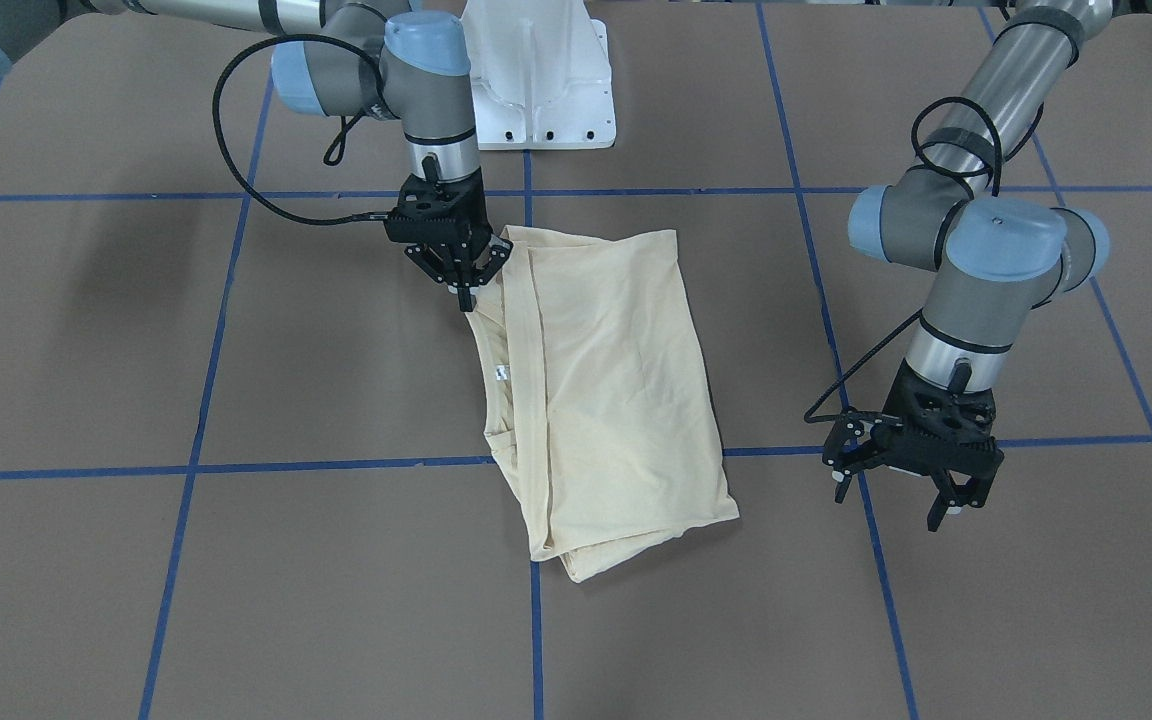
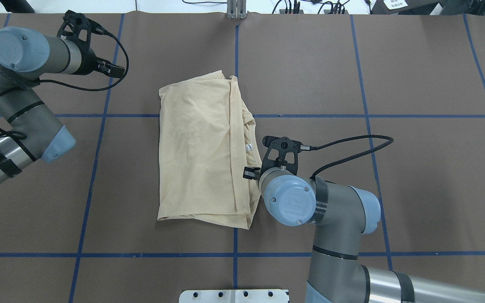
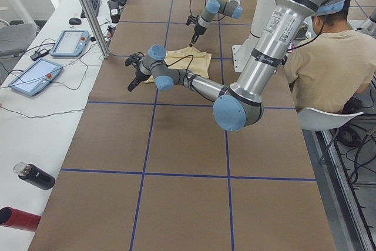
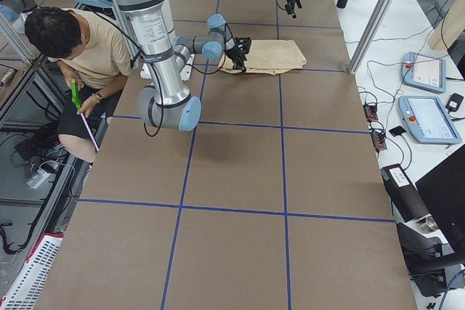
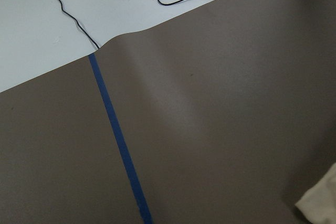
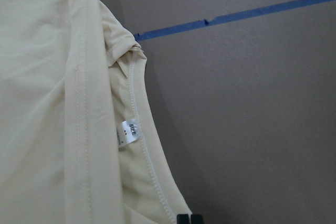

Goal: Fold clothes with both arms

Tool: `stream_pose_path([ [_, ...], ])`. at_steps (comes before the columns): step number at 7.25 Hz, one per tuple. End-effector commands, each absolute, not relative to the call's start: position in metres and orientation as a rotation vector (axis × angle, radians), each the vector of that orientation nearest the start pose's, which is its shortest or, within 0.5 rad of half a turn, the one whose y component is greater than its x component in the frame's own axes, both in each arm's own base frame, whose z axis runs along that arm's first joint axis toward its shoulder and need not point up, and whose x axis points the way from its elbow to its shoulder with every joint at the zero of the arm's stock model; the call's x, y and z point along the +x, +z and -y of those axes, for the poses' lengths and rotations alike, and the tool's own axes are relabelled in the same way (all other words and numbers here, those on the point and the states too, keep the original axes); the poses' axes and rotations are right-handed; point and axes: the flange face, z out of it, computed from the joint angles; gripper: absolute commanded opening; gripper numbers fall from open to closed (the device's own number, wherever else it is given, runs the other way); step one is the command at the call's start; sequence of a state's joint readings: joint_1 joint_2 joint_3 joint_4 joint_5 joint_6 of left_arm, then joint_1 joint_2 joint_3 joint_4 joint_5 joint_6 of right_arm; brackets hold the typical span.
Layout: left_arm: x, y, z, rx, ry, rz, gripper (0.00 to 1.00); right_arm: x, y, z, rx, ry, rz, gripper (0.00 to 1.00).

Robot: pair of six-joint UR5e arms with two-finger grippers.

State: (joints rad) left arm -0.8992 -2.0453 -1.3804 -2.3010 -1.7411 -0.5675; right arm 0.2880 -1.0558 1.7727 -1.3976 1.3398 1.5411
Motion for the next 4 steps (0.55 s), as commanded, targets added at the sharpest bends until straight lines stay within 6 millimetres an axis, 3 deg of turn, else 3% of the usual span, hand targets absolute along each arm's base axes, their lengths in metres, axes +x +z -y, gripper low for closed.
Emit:
stream_pose_path([
  [1, 0.347, 0.397, 0.626, 0.737, 0.18, -0.716, 1.0, -0.575, 0.266, 0.309, 0.374, 0.322, 0.84, 0.0],
  [2, 0.348, 0.396, 0.625, 0.736, 0.182, -0.717, 1.0, -0.576, 0.267, 0.309, 0.375, 0.317, 0.836, 0.89],
  [3, 0.348, 0.396, 0.625, 0.736, 0.182, -0.717, 1.0, -0.572, 0.264, 0.316, 0.399, 0.274, 0.826, 1.0],
  [4, 0.348, 0.396, 0.625, 0.736, 0.182, -0.717, 1.0, -0.567, 0.26, 0.333, 0.423, 0.247, 0.802, 1.0],
])
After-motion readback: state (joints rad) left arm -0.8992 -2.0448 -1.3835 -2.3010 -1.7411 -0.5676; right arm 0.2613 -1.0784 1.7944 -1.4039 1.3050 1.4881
